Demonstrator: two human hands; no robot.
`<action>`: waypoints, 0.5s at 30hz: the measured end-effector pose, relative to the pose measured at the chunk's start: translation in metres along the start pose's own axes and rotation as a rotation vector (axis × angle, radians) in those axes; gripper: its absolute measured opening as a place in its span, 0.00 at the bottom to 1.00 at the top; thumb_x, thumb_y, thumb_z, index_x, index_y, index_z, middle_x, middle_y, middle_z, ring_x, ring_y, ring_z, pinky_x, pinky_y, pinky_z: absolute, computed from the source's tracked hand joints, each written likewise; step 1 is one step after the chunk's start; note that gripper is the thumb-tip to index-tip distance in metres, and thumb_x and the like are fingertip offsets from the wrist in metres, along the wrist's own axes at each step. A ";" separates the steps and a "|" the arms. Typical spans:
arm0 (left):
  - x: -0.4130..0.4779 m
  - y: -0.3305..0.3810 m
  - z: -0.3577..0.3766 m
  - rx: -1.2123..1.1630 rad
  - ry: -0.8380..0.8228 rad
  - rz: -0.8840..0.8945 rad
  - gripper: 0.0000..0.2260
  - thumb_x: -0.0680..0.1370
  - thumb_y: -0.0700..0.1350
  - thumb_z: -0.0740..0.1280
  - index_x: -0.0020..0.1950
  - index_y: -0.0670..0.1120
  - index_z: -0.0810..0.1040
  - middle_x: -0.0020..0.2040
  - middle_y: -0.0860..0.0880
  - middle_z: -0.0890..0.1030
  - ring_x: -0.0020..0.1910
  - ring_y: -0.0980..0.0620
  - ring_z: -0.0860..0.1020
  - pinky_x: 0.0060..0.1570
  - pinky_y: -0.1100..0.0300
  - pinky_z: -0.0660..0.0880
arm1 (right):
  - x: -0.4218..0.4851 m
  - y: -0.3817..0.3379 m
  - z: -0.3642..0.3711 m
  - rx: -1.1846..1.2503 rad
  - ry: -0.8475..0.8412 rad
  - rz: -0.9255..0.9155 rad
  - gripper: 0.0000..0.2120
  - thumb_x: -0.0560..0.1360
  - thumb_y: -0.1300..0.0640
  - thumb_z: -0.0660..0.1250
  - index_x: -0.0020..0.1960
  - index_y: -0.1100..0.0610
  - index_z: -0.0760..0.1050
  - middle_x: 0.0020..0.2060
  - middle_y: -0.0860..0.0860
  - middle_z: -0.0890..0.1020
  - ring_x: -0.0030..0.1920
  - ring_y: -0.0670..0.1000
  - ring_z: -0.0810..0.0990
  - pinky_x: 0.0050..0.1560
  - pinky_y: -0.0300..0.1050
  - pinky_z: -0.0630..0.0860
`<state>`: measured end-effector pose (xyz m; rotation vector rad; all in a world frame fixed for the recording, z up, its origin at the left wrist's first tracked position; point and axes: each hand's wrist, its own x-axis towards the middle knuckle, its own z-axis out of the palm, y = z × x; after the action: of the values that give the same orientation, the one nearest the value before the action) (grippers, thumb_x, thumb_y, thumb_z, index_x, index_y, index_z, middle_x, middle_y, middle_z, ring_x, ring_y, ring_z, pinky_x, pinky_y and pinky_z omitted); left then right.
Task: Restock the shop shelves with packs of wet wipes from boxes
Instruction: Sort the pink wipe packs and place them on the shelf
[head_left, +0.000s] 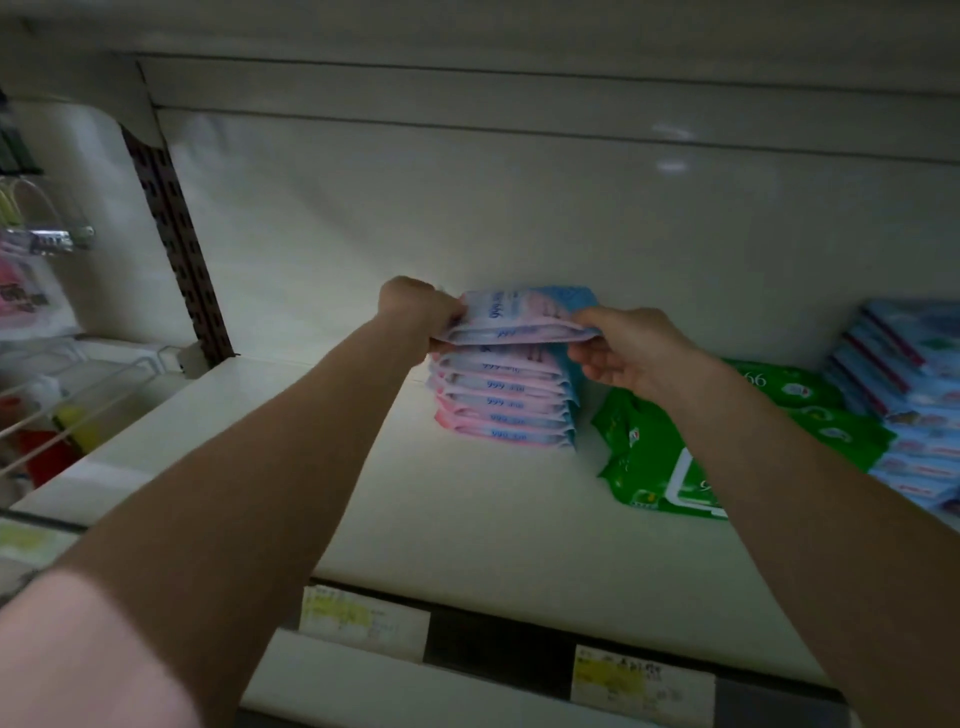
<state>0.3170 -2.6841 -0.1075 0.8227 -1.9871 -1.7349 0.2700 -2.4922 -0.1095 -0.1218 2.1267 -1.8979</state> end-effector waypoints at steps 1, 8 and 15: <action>0.005 0.000 0.001 0.044 0.035 0.007 0.12 0.72 0.34 0.71 0.54 0.39 0.75 0.52 0.41 0.78 0.52 0.41 0.80 0.53 0.49 0.79 | 0.003 0.002 0.000 -0.032 -0.004 0.005 0.07 0.77 0.58 0.66 0.42 0.59 0.74 0.33 0.54 0.78 0.31 0.46 0.77 0.23 0.32 0.73; 0.021 -0.013 0.007 0.380 0.091 0.156 0.08 0.74 0.40 0.68 0.52 0.42 0.81 0.50 0.42 0.82 0.50 0.42 0.81 0.53 0.52 0.79 | 0.014 0.013 0.006 -0.524 0.013 -0.068 0.11 0.75 0.57 0.68 0.38 0.63 0.74 0.31 0.57 0.79 0.25 0.50 0.78 0.27 0.40 0.77; 0.011 -0.011 0.009 0.257 -0.149 -0.048 0.32 0.73 0.58 0.70 0.70 0.44 0.66 0.60 0.44 0.74 0.56 0.40 0.75 0.55 0.42 0.73 | 0.019 0.007 0.013 -0.933 -0.070 -0.378 0.33 0.71 0.40 0.69 0.69 0.53 0.65 0.63 0.55 0.70 0.62 0.56 0.72 0.62 0.48 0.71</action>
<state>0.3049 -2.6850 -0.1211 0.8493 -2.3440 -1.6296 0.2565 -2.5088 -0.1209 -0.8006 2.8911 -0.8447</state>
